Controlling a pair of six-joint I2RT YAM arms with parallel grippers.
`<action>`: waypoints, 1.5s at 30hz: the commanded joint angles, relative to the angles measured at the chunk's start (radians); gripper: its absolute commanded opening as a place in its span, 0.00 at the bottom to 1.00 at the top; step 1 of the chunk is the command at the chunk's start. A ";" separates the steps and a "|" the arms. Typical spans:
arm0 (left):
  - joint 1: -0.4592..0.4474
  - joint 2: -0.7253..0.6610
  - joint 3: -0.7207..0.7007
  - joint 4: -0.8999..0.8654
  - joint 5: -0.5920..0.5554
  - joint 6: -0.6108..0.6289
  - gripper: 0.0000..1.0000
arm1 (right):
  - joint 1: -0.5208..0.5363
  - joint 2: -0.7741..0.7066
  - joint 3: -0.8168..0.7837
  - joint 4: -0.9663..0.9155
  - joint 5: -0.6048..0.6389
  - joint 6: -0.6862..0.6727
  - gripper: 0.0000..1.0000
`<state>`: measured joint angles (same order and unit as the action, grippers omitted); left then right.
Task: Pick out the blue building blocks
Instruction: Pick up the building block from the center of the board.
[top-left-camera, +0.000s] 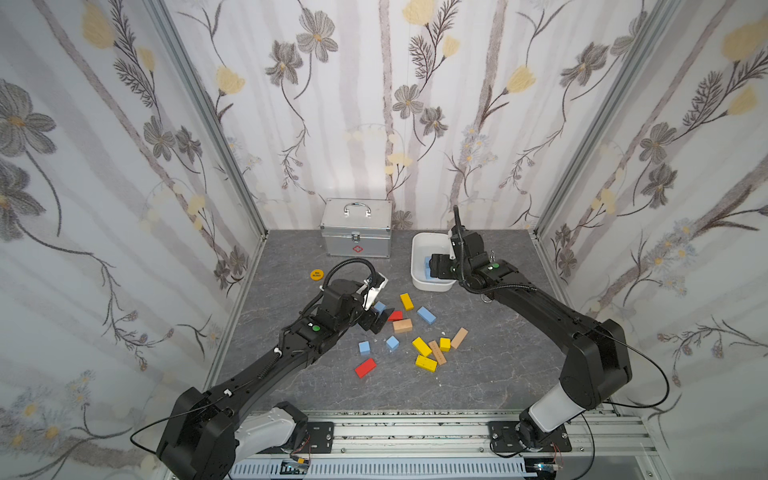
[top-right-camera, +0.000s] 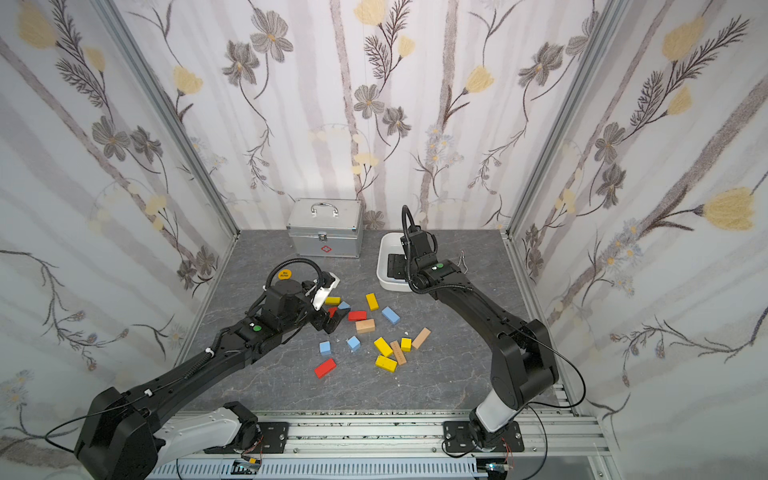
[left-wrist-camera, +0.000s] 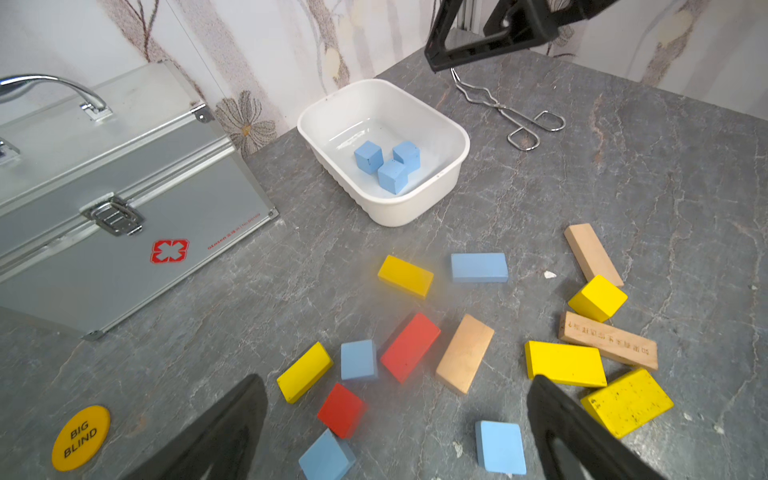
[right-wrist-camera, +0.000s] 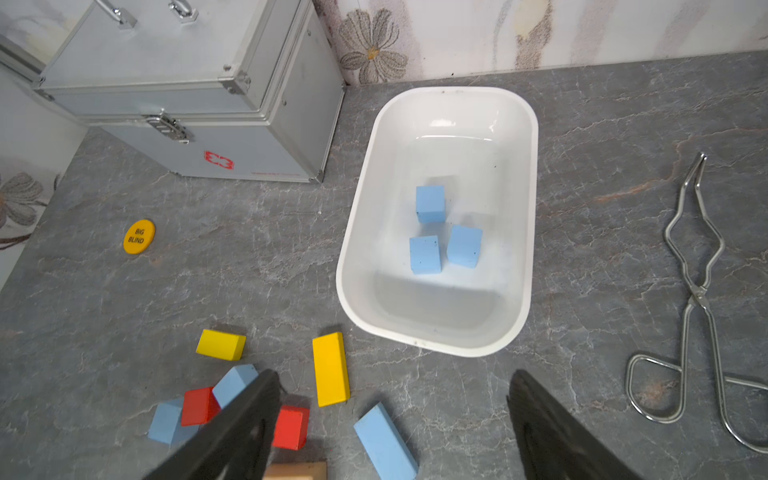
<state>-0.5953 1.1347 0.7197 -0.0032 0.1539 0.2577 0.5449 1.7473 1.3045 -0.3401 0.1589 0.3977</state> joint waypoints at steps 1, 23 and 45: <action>-0.012 -0.027 -0.020 -0.038 -0.030 -0.013 1.00 | 0.019 -0.042 -0.051 0.056 0.007 -0.016 0.88; -0.075 -0.119 -0.130 -0.081 -0.111 -0.107 1.00 | 0.104 0.004 -0.196 -0.013 -0.149 -0.138 0.86; -0.083 -0.067 -0.145 -0.065 -0.117 -0.107 1.00 | 0.099 0.285 -0.037 -0.121 -0.138 -0.252 0.81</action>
<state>-0.6781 1.0653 0.5777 -0.0849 0.0452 0.1532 0.6460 2.0148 1.2503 -0.4503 0.0204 0.1699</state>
